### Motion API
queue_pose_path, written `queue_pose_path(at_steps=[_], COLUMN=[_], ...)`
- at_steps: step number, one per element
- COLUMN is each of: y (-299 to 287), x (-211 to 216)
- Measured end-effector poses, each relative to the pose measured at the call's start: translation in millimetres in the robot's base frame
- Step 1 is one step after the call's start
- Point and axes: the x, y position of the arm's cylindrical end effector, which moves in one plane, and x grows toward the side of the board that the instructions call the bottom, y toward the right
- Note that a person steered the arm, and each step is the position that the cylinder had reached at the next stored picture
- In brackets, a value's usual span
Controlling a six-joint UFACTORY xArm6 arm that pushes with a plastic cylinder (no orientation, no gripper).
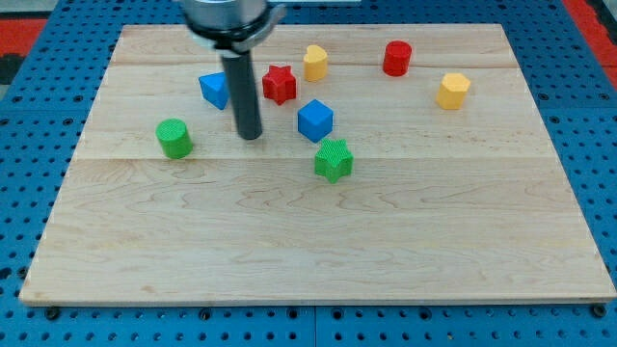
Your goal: Place the triangle above the green circle
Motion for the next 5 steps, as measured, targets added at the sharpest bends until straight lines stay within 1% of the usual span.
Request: queue_pose_path(at_steps=[1, 2, 3, 5], y=[12, -45, -86, -94], x=[-34, -59, -61, -62])
